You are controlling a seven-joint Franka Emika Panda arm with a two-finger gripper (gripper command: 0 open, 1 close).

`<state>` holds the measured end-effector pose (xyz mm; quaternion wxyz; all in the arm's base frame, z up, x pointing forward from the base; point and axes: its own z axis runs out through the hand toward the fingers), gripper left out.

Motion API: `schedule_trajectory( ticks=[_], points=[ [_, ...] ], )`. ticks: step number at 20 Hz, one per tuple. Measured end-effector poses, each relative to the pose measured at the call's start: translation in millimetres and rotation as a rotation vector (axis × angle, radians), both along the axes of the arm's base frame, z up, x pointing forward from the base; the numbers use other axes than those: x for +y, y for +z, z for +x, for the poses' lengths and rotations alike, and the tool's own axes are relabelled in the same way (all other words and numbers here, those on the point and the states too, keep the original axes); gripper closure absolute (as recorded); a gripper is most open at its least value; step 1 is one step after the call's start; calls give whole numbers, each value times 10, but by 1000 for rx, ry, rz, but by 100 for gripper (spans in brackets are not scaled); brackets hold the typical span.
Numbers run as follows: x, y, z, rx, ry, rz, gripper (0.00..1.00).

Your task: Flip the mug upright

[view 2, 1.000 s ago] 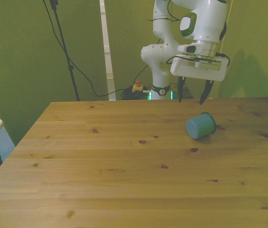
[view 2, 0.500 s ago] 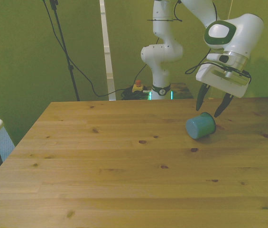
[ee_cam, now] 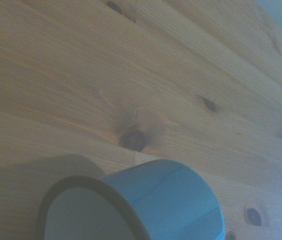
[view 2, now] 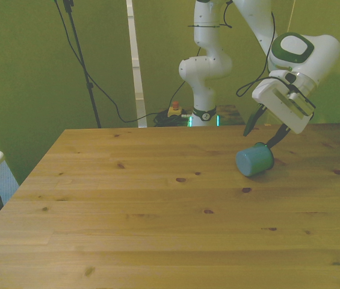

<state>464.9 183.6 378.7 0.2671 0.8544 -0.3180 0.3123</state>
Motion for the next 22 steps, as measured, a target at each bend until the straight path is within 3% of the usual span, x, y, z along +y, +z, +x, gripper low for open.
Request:
schedule_trajectory(
  ticks=[9, 15, 16, 22],
  points=[
    [-19, -250, 175, -72, -41, -153, 0],
    [2, -299, 197, -79, -45, -177, 0],
    [7, -302, 194, -79, -44, -180, 100],
    [26, -316, 194, -83, -33, -193, 100]
  ],
)
